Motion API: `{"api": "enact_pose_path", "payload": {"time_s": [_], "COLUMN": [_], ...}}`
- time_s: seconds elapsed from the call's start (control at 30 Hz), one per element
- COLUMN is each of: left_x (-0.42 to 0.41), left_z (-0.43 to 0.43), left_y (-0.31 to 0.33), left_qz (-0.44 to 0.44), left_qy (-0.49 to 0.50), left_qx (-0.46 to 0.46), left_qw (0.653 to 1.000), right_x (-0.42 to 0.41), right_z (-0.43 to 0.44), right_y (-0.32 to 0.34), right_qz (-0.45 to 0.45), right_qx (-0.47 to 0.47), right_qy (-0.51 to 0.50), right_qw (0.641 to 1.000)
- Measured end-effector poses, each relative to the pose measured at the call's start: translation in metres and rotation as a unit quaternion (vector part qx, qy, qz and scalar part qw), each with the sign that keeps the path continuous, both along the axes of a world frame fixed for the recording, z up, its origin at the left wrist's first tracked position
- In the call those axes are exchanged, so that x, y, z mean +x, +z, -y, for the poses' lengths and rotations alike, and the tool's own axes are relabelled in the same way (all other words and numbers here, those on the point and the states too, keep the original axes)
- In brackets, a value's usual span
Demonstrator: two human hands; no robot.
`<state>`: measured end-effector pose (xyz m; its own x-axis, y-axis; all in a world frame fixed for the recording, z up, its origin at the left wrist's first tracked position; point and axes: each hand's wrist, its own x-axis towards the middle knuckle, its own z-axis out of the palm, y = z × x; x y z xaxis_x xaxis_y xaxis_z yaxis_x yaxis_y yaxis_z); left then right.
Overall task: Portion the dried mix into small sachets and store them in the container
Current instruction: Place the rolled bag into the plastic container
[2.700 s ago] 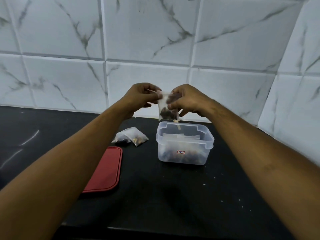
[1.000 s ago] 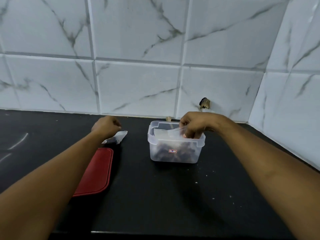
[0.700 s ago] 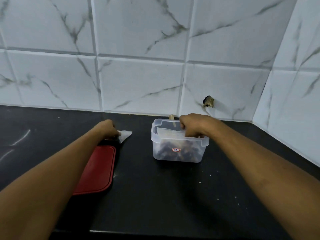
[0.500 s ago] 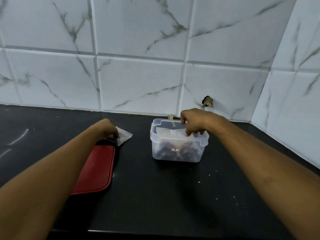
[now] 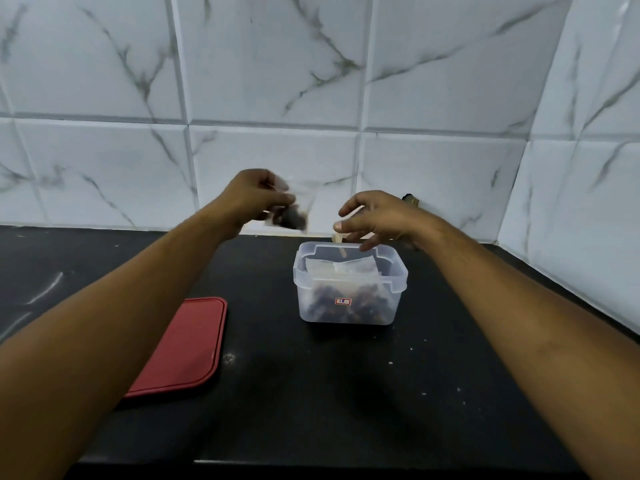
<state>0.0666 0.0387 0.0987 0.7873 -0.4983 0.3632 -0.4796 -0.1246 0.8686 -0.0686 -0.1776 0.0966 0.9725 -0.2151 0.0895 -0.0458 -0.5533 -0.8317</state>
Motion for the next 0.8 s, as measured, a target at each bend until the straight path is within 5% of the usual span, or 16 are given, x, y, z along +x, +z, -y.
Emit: {"api": "enact_pose_path", "payload": {"time_s": [0.13, 0.37, 0.53, 0.67, 0.8], "left_x": [-0.03, -0.033, -0.034, -0.045, -0.047], "left_z": [0.035, 0.061, 0.073, 0.082, 0.084], "left_y": [0.005, -0.029, -0.043, -0.049, -0.049], "left_qz": [-0.033, -0.114, 0.081, 0.27, 0.316], "left_qy": [-0.064, -0.077, -0.009, 0.085, 0.114], "left_qx": [0.031, 0.112, 0.257, 0.405, 0.37], "left_qw": [0.997, 0.984, 0.963, 0.869, 0.866], "right_x": [-0.008, -0.012, -0.011, -0.009, -0.007], "right_z": [-0.001, 0.01, 0.003, -0.005, -0.003], "right_y": [0.0, -0.023, -0.027, -0.027, -0.026], "right_qz": [0.017, -0.054, -0.136, -0.152, -0.09], "right_qx": [0.091, -0.004, -0.181, -0.308, -0.376], "right_qy": [0.027, -0.049, -0.058, -0.078, -0.079], "right_qw": [0.995, 0.997, 0.972, 0.936, 0.919]}}
